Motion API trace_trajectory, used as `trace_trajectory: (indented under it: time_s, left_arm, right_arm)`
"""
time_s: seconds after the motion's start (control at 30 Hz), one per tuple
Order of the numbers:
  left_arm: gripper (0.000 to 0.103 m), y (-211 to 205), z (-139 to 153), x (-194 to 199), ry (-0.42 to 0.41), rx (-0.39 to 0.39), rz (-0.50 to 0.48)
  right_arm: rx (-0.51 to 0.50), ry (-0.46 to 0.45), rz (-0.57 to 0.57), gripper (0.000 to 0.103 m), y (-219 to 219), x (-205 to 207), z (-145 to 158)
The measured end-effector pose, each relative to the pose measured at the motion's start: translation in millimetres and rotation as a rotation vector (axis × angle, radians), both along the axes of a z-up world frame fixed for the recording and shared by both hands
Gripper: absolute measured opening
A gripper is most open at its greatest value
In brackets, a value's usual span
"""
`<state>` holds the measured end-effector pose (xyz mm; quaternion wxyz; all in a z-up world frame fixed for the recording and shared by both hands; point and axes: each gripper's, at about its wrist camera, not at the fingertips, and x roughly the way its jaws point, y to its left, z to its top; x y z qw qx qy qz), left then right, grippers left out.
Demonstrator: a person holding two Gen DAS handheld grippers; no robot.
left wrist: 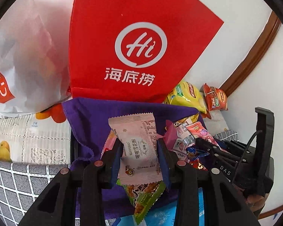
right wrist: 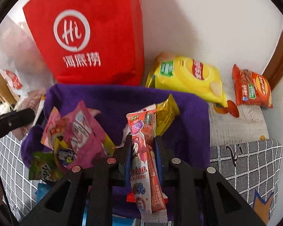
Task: Organize snacks
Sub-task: 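Lower both packets onto the towel and open both tools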
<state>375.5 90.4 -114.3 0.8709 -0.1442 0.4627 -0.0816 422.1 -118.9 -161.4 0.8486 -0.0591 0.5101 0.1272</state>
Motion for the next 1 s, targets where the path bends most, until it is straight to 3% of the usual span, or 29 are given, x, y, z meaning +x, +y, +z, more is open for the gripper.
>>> trace_trajectory:
  time_s: [0.33,0.43,0.73,1.0]
  left_arm:
    - [0.035,-6,-9,4,0.035,0.0,-0.015]
    - [0.035,-8,-12,6,0.045,-0.001,-0.022]
    - [0.035,-16,-22,9,0.081,0.036,-0.029]
    - [0.035,-24,-30,12,0.1,0.048,-0.043]
  right_arm:
    - [-0.008,0.027,0.007,0.024,0,3,-8]
    - [-0.001,0.034,0.005,0.028,-1,4,-7]
    - [0.048,-0.029,-0.005,0.044,-7,-1,13]
    - [0.069,-0.06,-0.013,0.044,-10,-3,23]
